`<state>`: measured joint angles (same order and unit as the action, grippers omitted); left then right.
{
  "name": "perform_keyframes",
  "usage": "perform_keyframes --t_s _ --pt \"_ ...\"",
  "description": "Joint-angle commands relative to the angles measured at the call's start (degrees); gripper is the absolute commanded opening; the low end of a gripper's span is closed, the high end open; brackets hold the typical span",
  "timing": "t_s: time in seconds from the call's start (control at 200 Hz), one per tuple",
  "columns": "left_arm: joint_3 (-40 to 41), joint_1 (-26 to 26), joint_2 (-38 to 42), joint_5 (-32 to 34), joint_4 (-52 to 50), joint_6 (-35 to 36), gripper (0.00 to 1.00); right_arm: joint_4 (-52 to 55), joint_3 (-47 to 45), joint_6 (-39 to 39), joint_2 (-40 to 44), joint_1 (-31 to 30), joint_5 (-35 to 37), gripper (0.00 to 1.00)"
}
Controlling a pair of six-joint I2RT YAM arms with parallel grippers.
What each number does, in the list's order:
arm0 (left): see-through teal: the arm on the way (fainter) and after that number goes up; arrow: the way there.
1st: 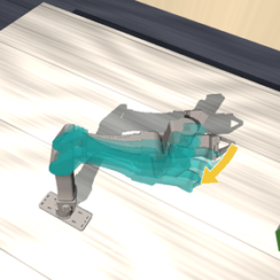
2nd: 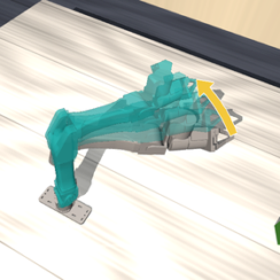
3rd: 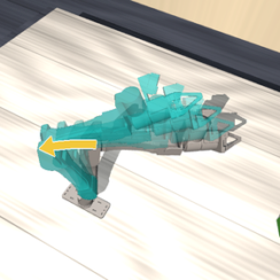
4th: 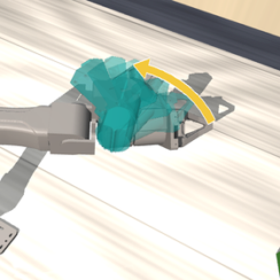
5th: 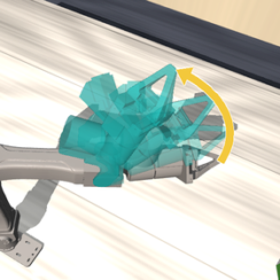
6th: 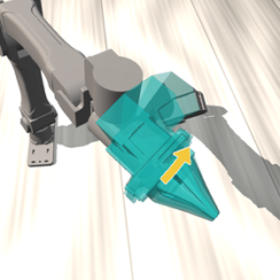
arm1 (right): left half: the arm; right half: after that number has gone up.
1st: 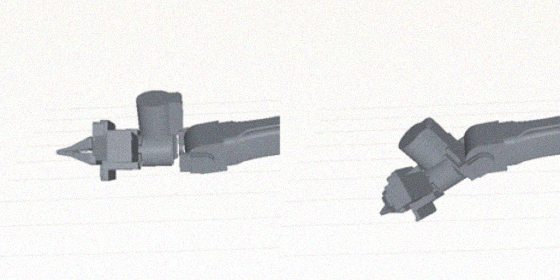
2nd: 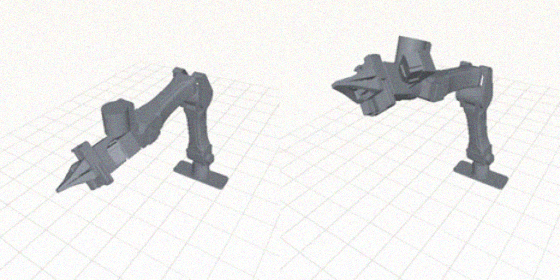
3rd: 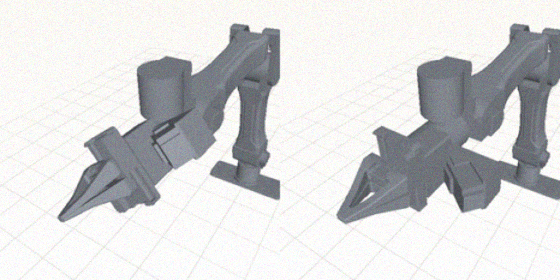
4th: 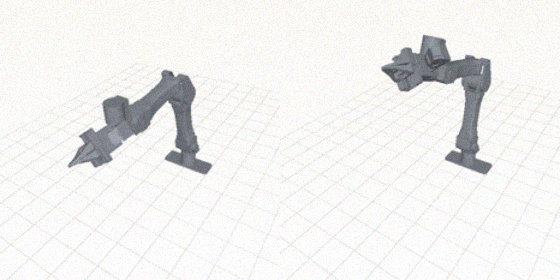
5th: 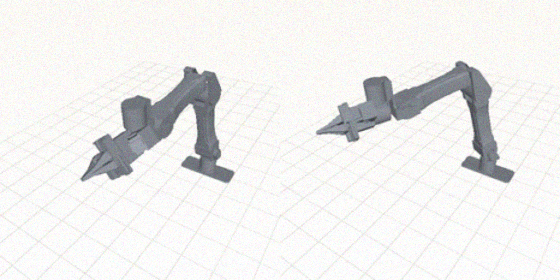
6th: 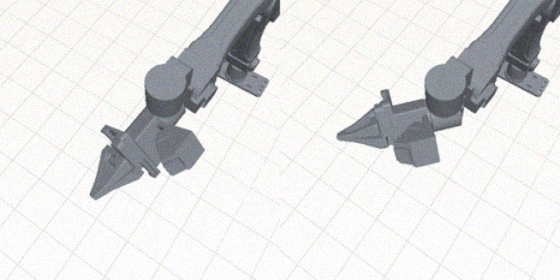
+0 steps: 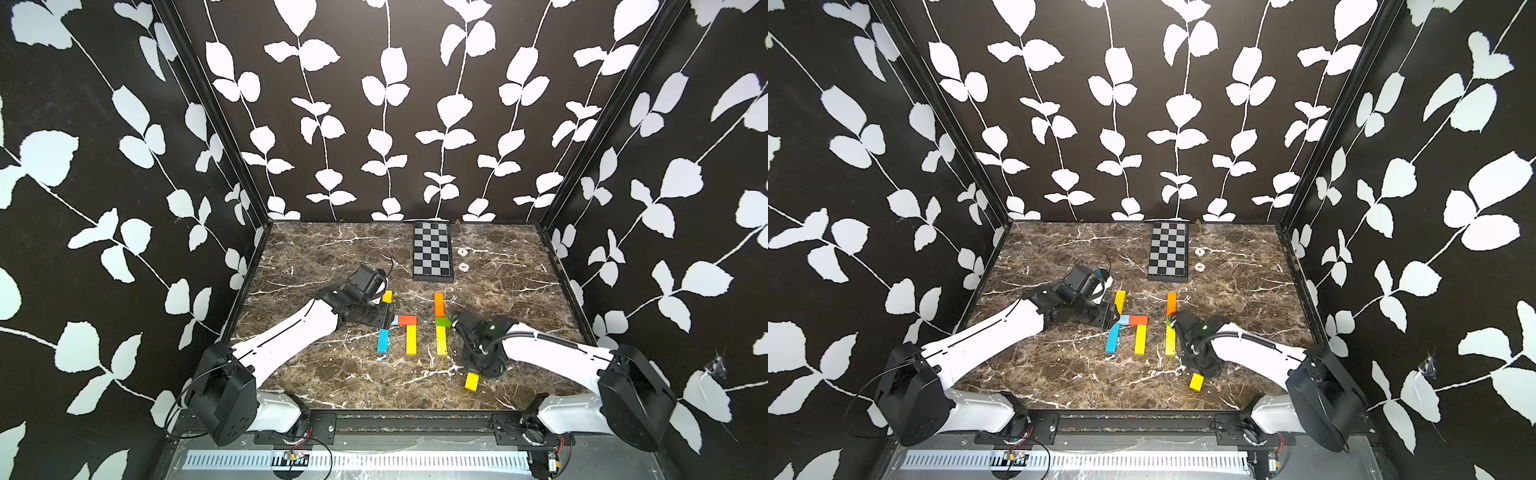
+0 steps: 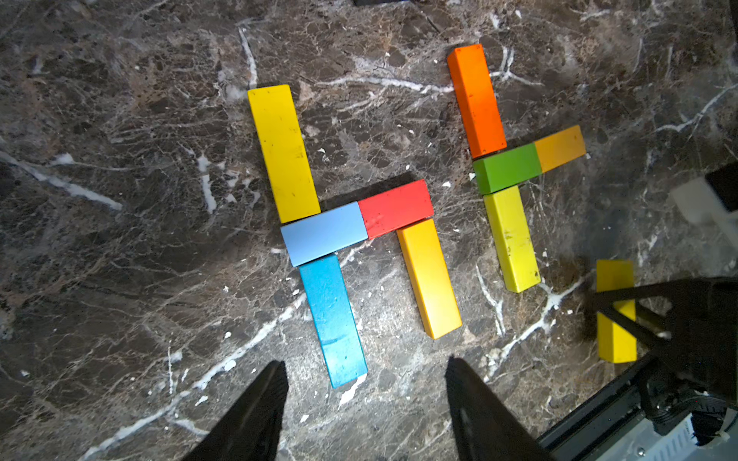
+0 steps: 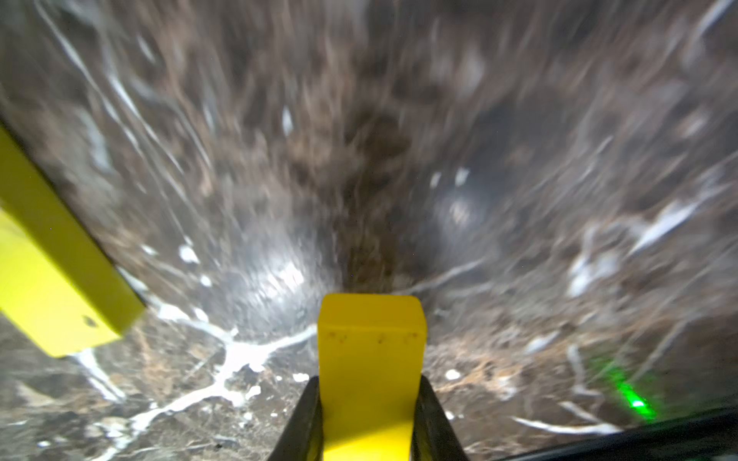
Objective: Assemble the letter h with building blocks
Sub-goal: Assemble the building block at the center of the board.
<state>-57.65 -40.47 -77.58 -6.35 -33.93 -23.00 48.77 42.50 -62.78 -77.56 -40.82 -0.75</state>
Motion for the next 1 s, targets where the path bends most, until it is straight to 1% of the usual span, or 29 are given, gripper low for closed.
perform_keyframes --t_s 0.0,0.12,0.23,0.28,0.325,0.37,0.395,0.435,0.48,0.53,0.64,0.685,0.7,0.745,0.95,0.995 --pt "-0.89 -0.05 1.02 0.63 -0.44 -1.55 0.66 6.57 4.48 17.20 -3.98 3.50 1.09 0.01" --pt "-0.69 -0.05 1.03 1.39 -0.21 -2.77 0.65 4.68 8.17 22.61 -8.74 4.98 0.79 0.02" --pt "-0.45 -0.05 1.11 1.86 -0.47 -3.04 0.65 2.45 11.38 24.89 -12.79 6.57 0.75 0.04" --pt "-0.50 -0.05 1.04 2.09 -0.69 -3.17 0.65 1.70 12.81 25.74 -14.36 7.33 1.01 0.07" --pt "-0.71 -0.05 1.03 2.20 -0.86 -3.05 0.65 1.75 14.08 26.43 -16.54 7.97 0.99 0.16" --pt "-0.93 -0.05 0.94 2.22 -1.08 -3.04 0.65 2.26 15.08 26.77 -17.51 8.29 1.47 0.30" --pt "-1.06 -0.05 0.87 2.35 -1.28 -3.00 0.66 2.57 15.43 26.81 -17.84 8.37 1.61 0.41" --pt "-1.31 -0.05 0.84 2.43 -1.55 -2.91 0.65 2.39 15.30 26.75 -17.81 8.39 1.25 0.52" --pt "-1.41 -0.05 0.94 2.65 -1.66 -2.87 0.66 1.83 14.58 26.41 -17.16 8.39 0.76 0.62" --pt "-1.33 -0.05 0.94 2.67 -1.49 -2.99 0.66 1.37 13.42 25.71 -16.31 8.38 0.30 0.69" --pt "-1.41 -0.05 0.44 2.14 -1.06 -3.11 0.66 0.05 10.49 24.27 -14.58 8.30 -0.44 0.72" --pt "-1.51 -0.05 0.17 1.90 -0.95 -3.21 0.66 -1.01 9.29 23.83 -14.60 8.19 -1.50 0.71" --pt "-1.59 -0.05 0.09 1.94 -0.88 -3.19 0.66 -1.45 8.94 23.69 -12.83 8.16 -1.86 0.71" --pt "-1.75 -0.05 -0.24 1.86 -0.87 -3.25 0.65 -2.45 8.24 23.09 -12.28 7.89 -2.55 0.70" --pt "-2.12 -0.05 -0.51 1.91 -1.11 -3.18 0.65 -3.73 9.74 22.00 -13.62 6.28 -2.37 0.71" --pt "-2.12 -0.05 -0.39 2.04 -1.13 -3.09 0.65 -3.78 10.25 21.96 -15.67 6.28 -1.99 0.69"
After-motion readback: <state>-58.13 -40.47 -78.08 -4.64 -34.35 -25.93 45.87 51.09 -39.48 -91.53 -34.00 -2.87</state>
